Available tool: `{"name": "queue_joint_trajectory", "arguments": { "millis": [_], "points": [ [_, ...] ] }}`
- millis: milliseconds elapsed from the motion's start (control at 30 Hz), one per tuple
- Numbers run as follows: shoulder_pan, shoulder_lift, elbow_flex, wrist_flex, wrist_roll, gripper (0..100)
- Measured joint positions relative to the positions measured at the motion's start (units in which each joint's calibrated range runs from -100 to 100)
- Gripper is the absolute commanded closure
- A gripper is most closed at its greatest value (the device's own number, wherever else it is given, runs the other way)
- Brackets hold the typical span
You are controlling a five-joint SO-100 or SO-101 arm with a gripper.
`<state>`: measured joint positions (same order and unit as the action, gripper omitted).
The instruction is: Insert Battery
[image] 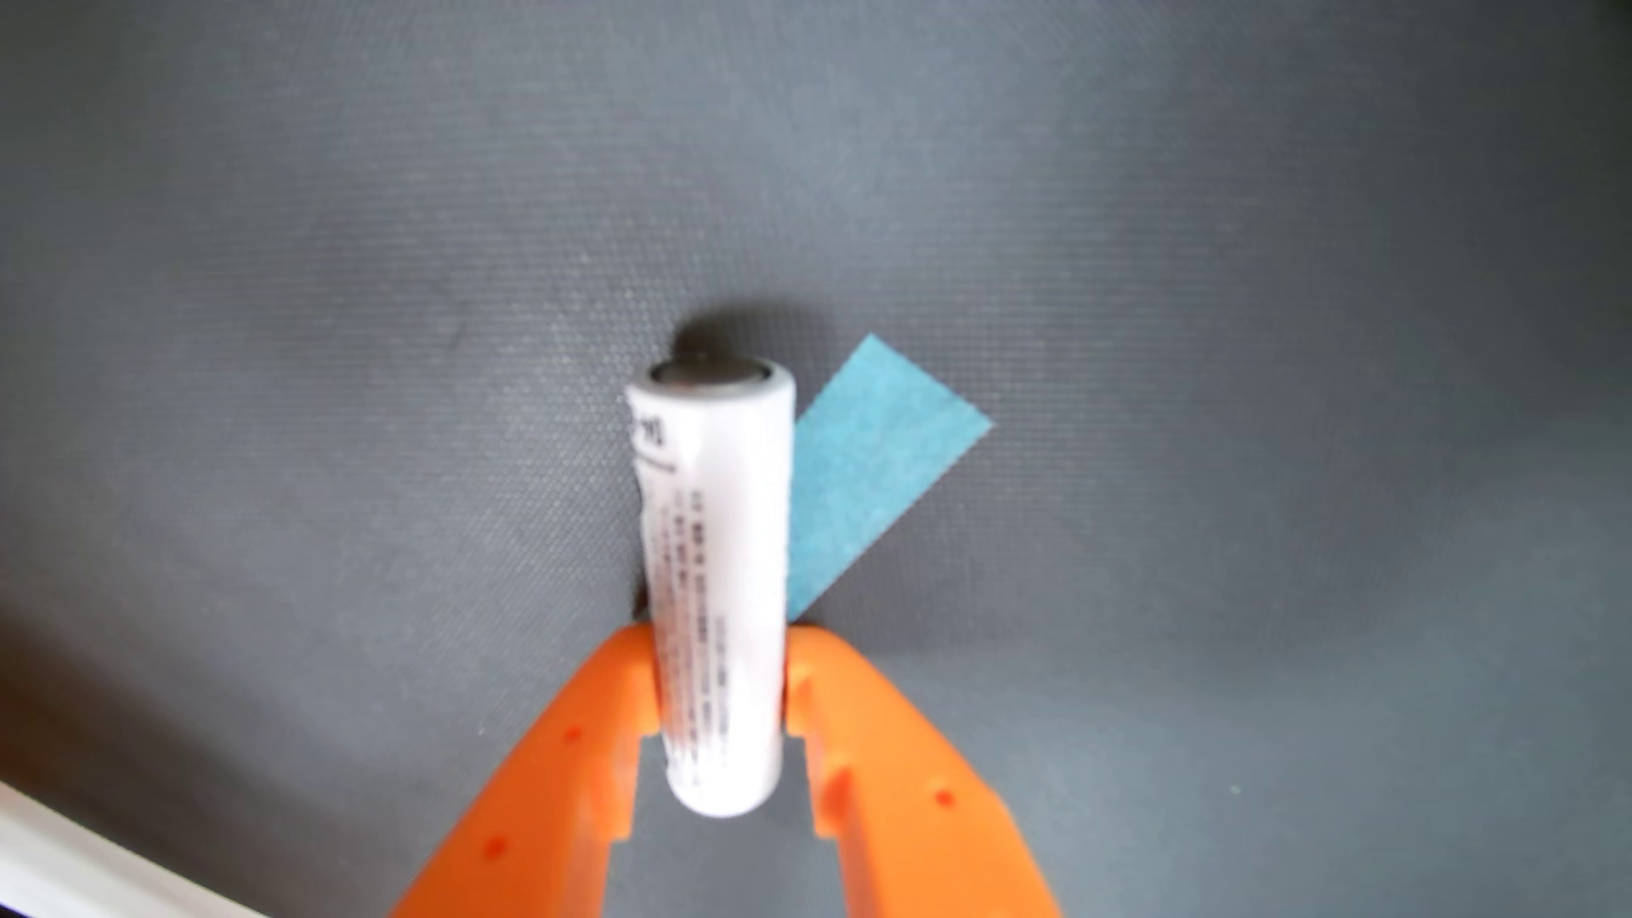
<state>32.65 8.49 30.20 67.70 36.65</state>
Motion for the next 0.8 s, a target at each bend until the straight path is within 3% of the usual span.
{"name": "queue_joint_trajectory", "arguments": {
  "millis": [433, 600, 800],
  "points": [
    [0.2, -5.4, 3.3, 0.0, -2.9, 98],
    [-1.2, -16.5, 8.6, 0.1, -7.7, 98],
    [-10.0, -26.5, 13.1, 0.8, -16.3, 98]
  ]
}}
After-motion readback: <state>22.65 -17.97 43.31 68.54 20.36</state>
